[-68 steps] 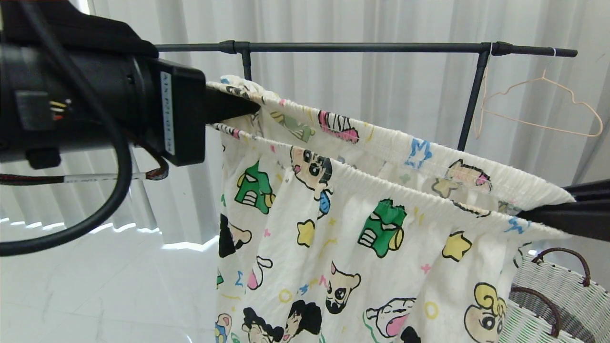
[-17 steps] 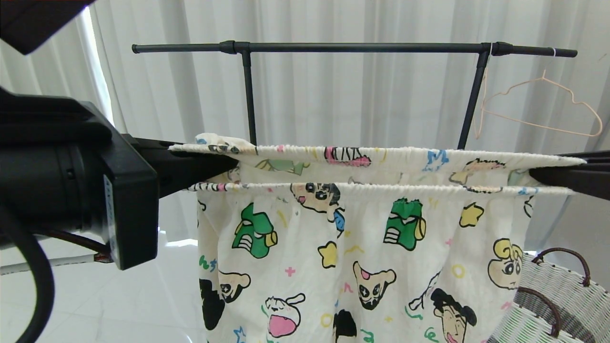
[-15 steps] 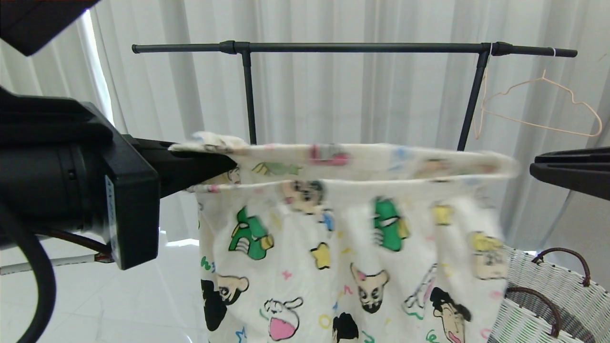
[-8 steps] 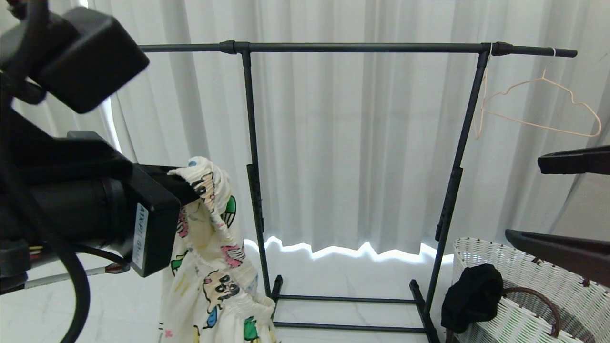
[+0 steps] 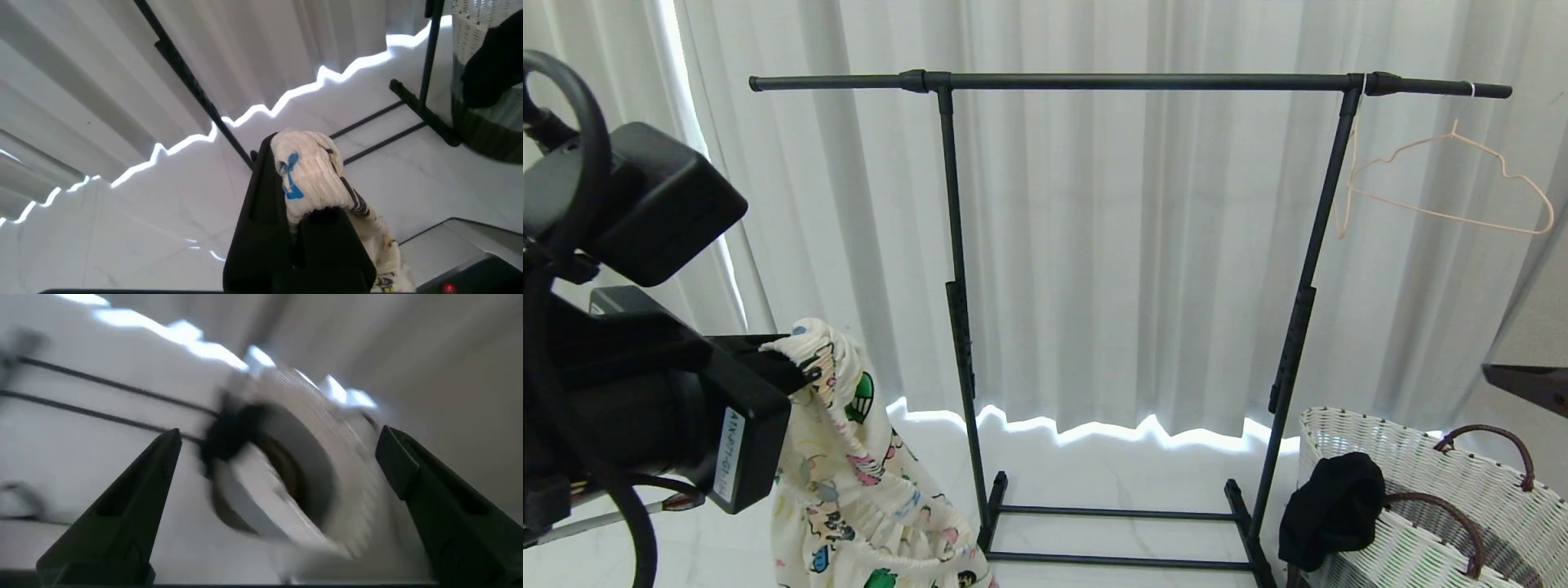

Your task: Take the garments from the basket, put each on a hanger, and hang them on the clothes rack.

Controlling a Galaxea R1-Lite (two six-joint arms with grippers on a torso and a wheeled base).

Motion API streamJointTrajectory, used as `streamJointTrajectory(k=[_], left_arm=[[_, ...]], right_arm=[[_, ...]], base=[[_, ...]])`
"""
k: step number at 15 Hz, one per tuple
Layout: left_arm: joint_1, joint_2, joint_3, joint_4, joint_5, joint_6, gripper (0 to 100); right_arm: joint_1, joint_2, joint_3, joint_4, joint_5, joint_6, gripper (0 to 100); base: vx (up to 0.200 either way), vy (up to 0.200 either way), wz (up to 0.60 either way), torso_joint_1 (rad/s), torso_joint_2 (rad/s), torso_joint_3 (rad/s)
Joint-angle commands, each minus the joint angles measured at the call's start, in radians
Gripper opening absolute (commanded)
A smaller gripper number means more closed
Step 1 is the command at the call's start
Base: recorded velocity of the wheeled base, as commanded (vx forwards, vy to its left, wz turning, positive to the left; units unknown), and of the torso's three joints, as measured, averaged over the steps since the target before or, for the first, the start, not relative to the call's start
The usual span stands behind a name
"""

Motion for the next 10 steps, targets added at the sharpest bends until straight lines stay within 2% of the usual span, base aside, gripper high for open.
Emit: streamJointTrajectory(k=[1, 3, 7, 10], left_arm=[[0.001, -0.041, 0.032, 0.001, 0.002, 0.001, 0], [0.001, -0.056, 0.045, 0.001, 0.002, 0.003, 0], [0.001, -0.056, 0.055, 0.001, 0.002, 0.001, 0], [0.004, -0.119, 0.121, 0.001, 0.044, 0.003, 0]], right_arm=[[-0.194, 0.053, 0.112, 0.032, -0.168, 0.0, 100], [-0.204, 0.054, 0.178, -0.002, -0.231, 0.008, 100], [-0.204, 0.054, 0.316, -0.18, -0.24, -0.018, 100], [-0.204, 0.053, 0.442, -0.364, -0.239, -0.096, 100]], base=[[0.0, 0.0, 0.0, 0.0, 0.0, 0.0], [0.0, 0.0, 0.0, 0.0, 0.0, 0.0], [0.0, 0.0, 0.0, 0.0, 0.0, 0.0], [0.0, 0.0, 0.0, 0.0, 0.0, 0.0]])
